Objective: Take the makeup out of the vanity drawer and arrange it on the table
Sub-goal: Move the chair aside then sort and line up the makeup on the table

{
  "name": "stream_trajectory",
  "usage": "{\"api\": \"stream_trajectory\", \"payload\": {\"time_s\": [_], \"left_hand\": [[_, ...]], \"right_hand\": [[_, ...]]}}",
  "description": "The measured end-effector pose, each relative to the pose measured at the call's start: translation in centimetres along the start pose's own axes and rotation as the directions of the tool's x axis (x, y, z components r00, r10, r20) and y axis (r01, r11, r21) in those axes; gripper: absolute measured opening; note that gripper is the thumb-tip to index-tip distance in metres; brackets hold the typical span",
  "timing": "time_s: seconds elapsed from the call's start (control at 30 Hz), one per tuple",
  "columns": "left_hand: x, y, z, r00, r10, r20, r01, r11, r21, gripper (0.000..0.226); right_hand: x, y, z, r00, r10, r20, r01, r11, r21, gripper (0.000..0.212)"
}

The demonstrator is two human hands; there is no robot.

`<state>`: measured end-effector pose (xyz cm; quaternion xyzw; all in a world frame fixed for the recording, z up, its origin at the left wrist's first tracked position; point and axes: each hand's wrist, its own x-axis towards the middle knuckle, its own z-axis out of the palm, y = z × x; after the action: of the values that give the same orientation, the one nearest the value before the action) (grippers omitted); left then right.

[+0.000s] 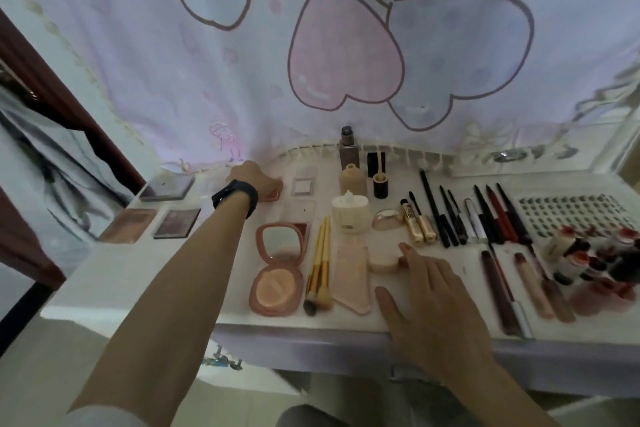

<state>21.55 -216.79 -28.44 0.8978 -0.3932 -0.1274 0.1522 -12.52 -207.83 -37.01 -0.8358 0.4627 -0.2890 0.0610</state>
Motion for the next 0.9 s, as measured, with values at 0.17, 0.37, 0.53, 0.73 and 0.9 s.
{"api": "stream_trajectory", "payload": {"time_s": [0.17, 0.37, 0.53, 0.73, 0.9], "left_hand": [[0.4, 0.3, 0.6, 0.999, 0.004, -0.036, -0.003, 1.0, 0.03, 0.04], [0.7, 0.2, 0.8, 0.999, 0.019, -0.045, -0.016, 0.998, 0.054, 0.045], [-0.1, -1.4, -0.3, 0.985, 0.083, -0.154, -0.086, 0.996, -0.013, 0.046], [-1.9, -6.9, -2.3, 0.974, 0.044, -0.221, -0.005, 0.985, 0.174, 0.049], [-4.1, -8.9, -1.6, 0.994, 0.051, -0.095, -0.023, 0.961, 0.277, 0.048]], "right_hand": [[-0.2, 0.1, 0.1, 1.0, -0.019, -0.014, 0.019, 0.999, 0.03, 0.065], [-0.2, 0.0, 0.0, 0.999, -0.024, -0.022, 0.025, 0.999, 0.038, 0.063], [-0.3, 0.2, 0.1, 0.999, -0.026, -0.021, 0.026, 0.999, 0.025, 0.063], [-0.3, 0.3, 0.4, 0.997, -0.033, -0.065, 0.032, 0.999, -0.014, 0.06], [-0.3, 0.5, 0.5, 0.998, -0.026, -0.065, 0.018, 0.992, -0.121, 0.058]]}}
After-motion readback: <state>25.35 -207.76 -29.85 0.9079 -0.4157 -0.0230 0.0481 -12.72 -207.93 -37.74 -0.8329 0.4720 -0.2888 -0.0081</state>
